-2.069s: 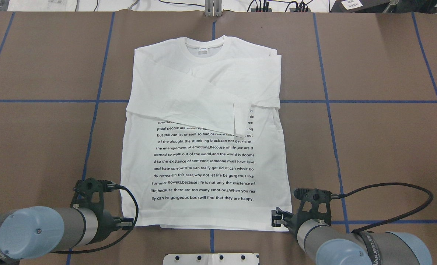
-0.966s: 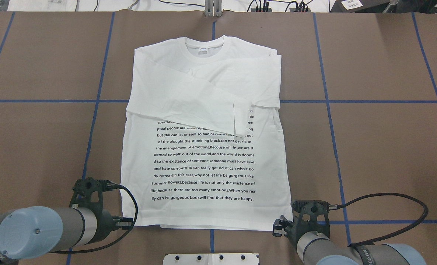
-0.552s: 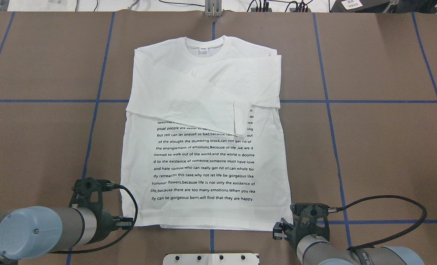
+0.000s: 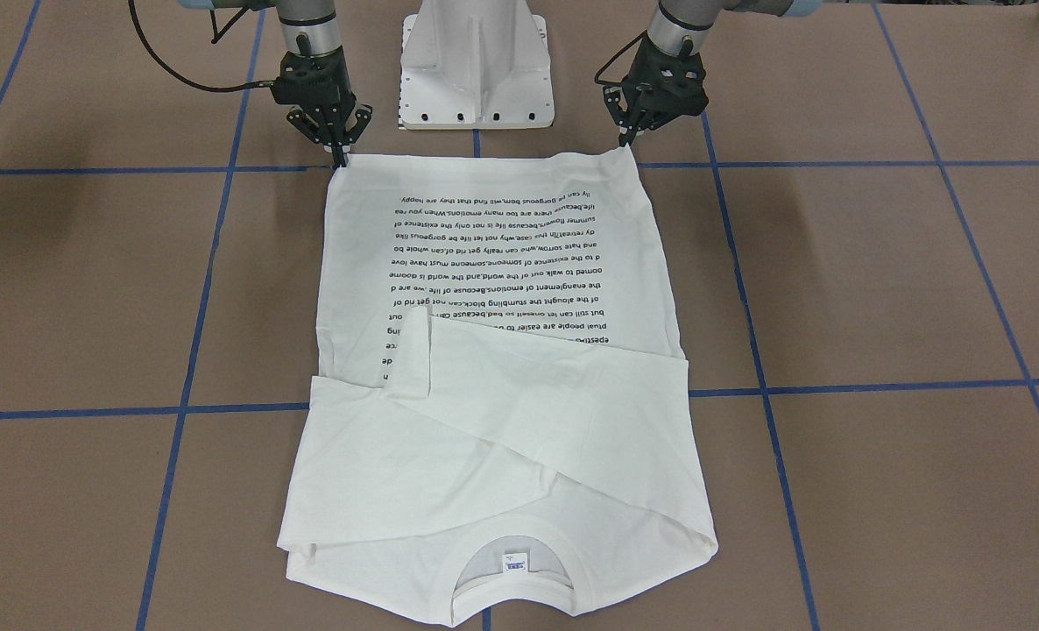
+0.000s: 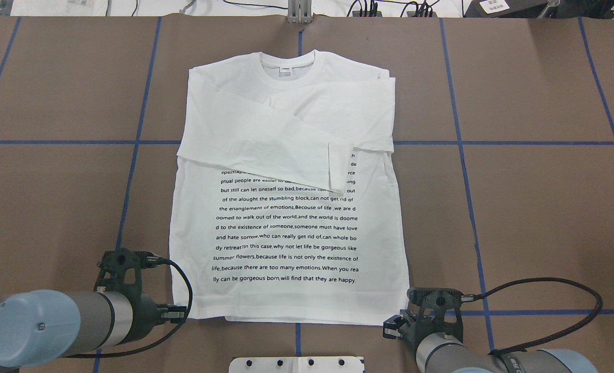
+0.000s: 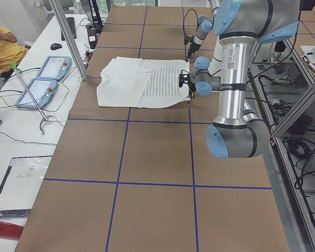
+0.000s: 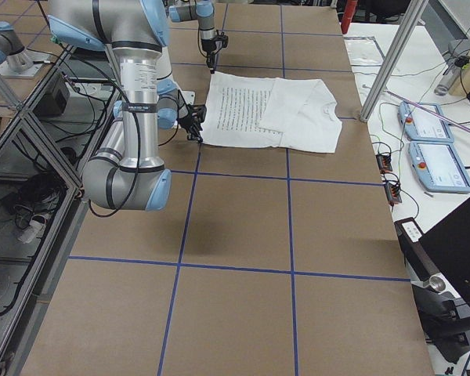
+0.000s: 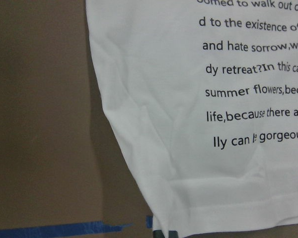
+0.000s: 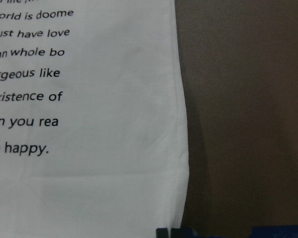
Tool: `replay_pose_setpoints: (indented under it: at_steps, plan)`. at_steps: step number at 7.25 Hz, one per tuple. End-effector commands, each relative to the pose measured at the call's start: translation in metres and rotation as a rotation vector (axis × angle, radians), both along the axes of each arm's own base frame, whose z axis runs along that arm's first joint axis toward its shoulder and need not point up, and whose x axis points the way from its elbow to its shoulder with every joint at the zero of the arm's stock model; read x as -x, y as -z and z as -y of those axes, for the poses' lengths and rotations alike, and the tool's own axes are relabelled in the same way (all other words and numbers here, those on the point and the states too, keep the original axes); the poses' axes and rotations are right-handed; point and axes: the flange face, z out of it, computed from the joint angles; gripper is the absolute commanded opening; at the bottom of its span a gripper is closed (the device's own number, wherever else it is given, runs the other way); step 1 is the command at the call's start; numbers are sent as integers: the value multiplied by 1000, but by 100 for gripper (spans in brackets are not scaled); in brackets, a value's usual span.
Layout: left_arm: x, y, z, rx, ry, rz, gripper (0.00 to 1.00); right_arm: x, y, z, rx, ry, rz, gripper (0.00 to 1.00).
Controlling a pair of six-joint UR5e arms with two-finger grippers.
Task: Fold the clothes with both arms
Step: 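Lift the hem with both grippers and fold it toward the collar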
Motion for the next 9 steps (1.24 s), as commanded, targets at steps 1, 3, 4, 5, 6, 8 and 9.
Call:
replay_pose_setpoints:
  at_steps: [1, 3, 4, 5, 6, 8, 9]
  plan:
    - [38, 37, 8, -26, 9, -52, 0, -68, 65, -2, 66, 57, -41, 0]
    - [124, 118, -8, 18, -60, -98, 0, -176, 136, -7, 146, 128, -26, 0]
    - [153, 145, -4, 34, -49, -100, 0, -182, 147, 1, 166, 117, -6, 0]
    - [136, 163, 9, 22, -34, -107, 0, -185, 151, 14, 162, 93, -6, 0]
    - [122, 169, 35, -22, -3, -95, 0, -191, 154, 34, 165, 65, -1, 0]
    - [143, 172, 104, -95, 131, -58, 0, -202, 173, 113, 177, -15, 27, 0]
    - [140, 174, 148, -102, 198, -25, 0, -197, 183, 153, 160, -66, 18, 0]
